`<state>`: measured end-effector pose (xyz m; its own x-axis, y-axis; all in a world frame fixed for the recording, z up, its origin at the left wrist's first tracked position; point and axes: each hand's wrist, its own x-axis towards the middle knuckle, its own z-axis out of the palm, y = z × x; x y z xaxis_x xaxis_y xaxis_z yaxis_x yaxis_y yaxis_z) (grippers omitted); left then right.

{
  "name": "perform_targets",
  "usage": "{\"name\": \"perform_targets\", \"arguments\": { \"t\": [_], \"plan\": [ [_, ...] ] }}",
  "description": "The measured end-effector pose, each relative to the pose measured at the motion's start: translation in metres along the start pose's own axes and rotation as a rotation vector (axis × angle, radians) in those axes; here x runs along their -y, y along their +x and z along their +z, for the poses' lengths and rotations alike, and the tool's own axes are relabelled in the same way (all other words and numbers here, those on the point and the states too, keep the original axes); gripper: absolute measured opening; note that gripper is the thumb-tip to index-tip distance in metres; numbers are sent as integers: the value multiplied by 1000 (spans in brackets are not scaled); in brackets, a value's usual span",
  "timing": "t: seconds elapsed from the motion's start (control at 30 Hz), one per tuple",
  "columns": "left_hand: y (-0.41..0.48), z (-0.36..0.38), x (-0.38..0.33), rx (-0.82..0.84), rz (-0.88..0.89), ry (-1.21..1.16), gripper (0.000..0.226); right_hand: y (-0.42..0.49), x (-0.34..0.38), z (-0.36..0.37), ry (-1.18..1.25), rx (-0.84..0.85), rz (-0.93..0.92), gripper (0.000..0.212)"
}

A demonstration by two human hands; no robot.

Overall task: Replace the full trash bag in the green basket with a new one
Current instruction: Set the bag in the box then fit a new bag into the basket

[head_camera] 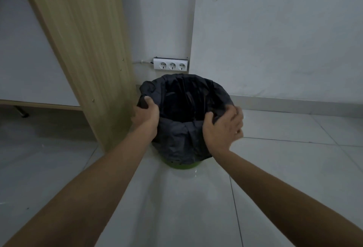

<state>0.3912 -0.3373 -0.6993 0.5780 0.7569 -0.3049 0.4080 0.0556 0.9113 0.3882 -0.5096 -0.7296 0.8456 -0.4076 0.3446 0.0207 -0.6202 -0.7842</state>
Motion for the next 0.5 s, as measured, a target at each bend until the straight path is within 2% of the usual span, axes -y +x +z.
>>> {"name": "perform_targets", "arguments": {
  "t": [0.03,0.1,0.13,0.17,0.23,0.27,0.43,0.5],
  "plan": [
    [-6,-2,7,33,-45,-62,80,-3,-5,-3,99,60,202,62],
    [-20,-4,22,152,-170,-293,83,-7,-10,-7,528,226,614,78],
    [-25,-3,32,216,-228,-394,84,-11,-10,-8,732,311,791,79],
    [-31,-1,41,258,-258,-438,85,-19,-9,-11,834,387,879,74],
    [-41,1,56,252,-218,-398,80,-34,-7,-14,802,479,822,54],
    [-45,1,62,232,-171,-381,70,-40,-7,-15,768,476,765,45],
    [-56,2,72,264,11,-370,21,-45,-13,-22,757,336,599,28],
    [-55,0,70,297,46,-356,22,-49,-18,-19,678,301,520,22]
  ]
}}
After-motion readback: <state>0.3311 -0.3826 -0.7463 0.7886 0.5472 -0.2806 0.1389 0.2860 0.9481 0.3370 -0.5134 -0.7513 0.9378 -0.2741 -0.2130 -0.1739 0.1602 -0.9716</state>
